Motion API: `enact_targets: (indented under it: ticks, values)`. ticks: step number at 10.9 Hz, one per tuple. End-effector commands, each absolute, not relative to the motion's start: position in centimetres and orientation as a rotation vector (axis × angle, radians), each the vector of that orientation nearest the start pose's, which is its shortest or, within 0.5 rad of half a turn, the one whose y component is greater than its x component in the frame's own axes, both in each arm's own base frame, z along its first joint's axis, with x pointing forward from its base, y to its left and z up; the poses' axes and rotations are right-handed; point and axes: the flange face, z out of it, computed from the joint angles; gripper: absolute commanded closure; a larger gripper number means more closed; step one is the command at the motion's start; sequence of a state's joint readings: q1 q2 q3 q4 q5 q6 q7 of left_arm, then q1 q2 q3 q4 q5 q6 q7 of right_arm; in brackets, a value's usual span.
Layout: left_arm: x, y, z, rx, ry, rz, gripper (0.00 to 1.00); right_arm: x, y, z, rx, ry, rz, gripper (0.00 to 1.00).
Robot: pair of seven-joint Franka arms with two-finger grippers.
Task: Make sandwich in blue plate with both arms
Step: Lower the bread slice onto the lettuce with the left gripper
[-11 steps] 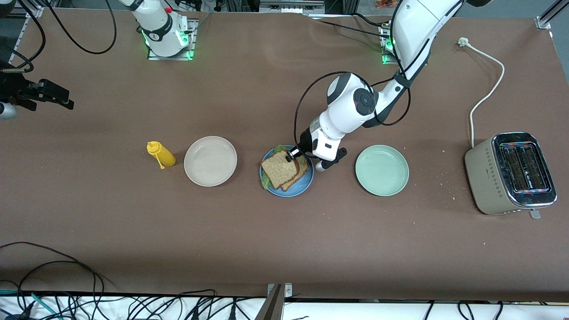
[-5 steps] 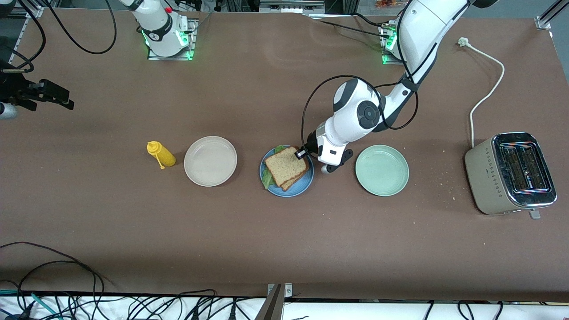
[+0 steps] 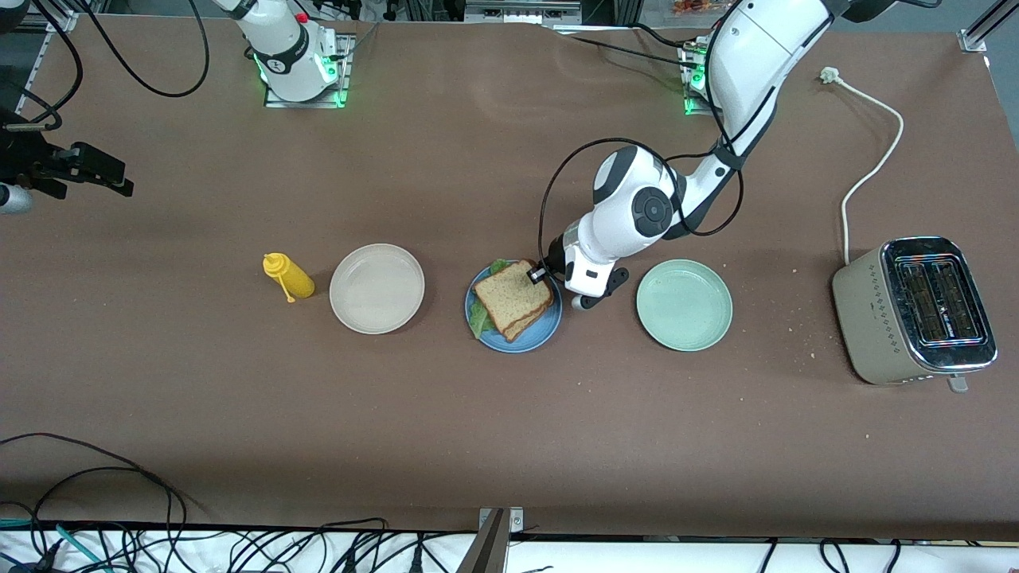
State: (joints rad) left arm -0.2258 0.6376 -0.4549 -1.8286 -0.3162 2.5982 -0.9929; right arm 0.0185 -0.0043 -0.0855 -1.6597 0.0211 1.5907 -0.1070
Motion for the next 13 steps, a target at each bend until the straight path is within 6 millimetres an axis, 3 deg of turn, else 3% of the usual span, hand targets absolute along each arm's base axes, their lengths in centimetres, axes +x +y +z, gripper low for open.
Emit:
enact_targets:
  ticks: [1,4,6,9,13]
  values:
    - [53.8,-40.0,22.1,-3.316,-1.136,0.373,0.85,55.4,-3.3,59.0,-3.122,-0.061,0.101,0.0]
    - [53.9,-40.0,22.3,-3.318,-1.134,0.369,0.28,55.4,-3.3,59.0,-3.122,-0.064,0.101,0.0]
    - [54.0,-39.9,22.7,-3.317,-1.129,0.368,0.04,55.4,-3.3,59.0,-3.121,-0.064,0.101,0.0]
    - [54.8,-39.4,25.1,-3.297,-1.043,0.399,0.0,55.4,-3.3,59.0,-3.121,-0.064,0.101,0.0]
    - [57.6,-33.5,35.3,-3.222,-1.042,0.45,0.0,55.4,-3.3,59.0,-3.122,-0.066,0.101,0.0]
